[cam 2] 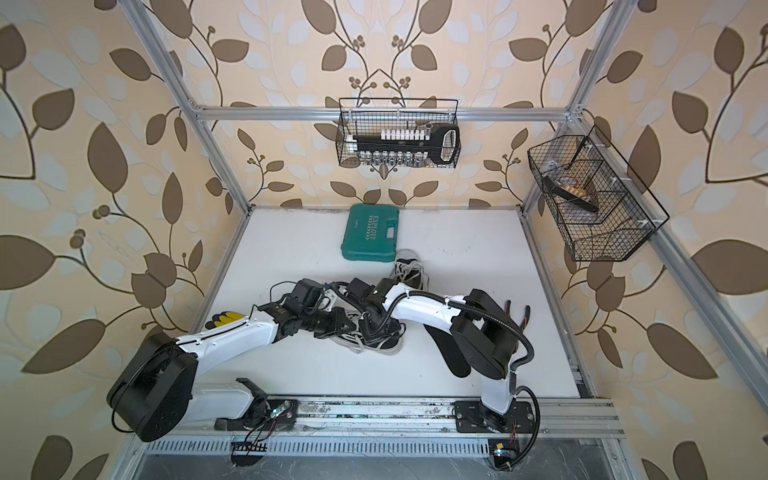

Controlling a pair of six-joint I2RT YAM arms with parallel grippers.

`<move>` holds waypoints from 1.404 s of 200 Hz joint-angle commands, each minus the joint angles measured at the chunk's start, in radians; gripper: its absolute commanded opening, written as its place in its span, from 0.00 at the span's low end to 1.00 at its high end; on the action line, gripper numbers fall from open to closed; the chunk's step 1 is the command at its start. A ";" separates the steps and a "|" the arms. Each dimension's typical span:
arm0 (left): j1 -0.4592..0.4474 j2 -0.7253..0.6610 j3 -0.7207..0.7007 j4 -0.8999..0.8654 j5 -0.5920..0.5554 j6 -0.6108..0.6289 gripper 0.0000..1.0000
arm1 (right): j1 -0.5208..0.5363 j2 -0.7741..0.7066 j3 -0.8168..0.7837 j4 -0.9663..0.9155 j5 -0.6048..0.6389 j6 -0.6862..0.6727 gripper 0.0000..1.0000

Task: Insert the insole into the shoe
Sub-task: Insert the insole into the shoe, then move the shoe to the center of the board.

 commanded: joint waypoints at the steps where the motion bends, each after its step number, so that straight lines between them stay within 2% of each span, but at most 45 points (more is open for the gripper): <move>1: -0.028 0.017 0.076 -0.153 -0.117 0.074 0.00 | -0.032 -0.166 -0.003 -0.035 0.057 0.032 0.00; 27: -0.094 0.083 0.155 -0.228 -0.211 0.089 0.00 | -0.093 -0.284 -0.066 -0.045 0.060 0.024 0.00; 49: -0.160 0.132 0.229 -0.272 -0.285 0.084 0.00 | -0.148 -0.333 -0.117 -0.052 0.044 -0.002 0.00; 70: -0.208 0.234 0.298 -0.310 -0.337 0.078 0.00 | -0.184 -0.368 -0.154 -0.043 0.030 -0.017 0.00; 79: -0.227 0.263 0.320 -0.310 -0.354 0.069 0.10 | -0.195 -0.378 -0.164 -0.040 0.024 -0.024 0.00; 102: -0.245 0.355 0.360 -0.283 -0.344 0.039 0.14 | -0.221 -0.390 -0.185 -0.033 0.015 -0.045 0.00; 136: -0.269 0.480 0.411 -0.265 -0.337 0.035 0.32 | -0.259 -0.394 -0.192 -0.020 -0.011 -0.085 0.00; 170: -0.272 0.405 0.426 -0.266 -0.306 0.059 0.56 | -0.268 -0.368 -0.159 -0.005 -0.024 -0.161 0.00; 186: -0.272 0.342 0.425 -0.290 -0.297 0.062 0.66 | -0.269 -0.348 -0.128 -0.014 -0.021 -0.210 0.09; 238: -0.249 0.085 0.443 -0.447 -0.342 0.099 0.73 | -0.217 -0.299 -0.082 0.003 -0.004 -0.362 0.33; 263: -0.168 -0.005 0.422 -0.508 -0.331 0.133 0.74 | -0.169 -0.229 -0.045 -0.017 0.014 -0.408 0.37; 281: -0.071 -0.077 0.359 -0.500 -0.267 0.145 0.74 | -0.134 -0.184 -0.023 -0.007 0.015 -0.429 0.41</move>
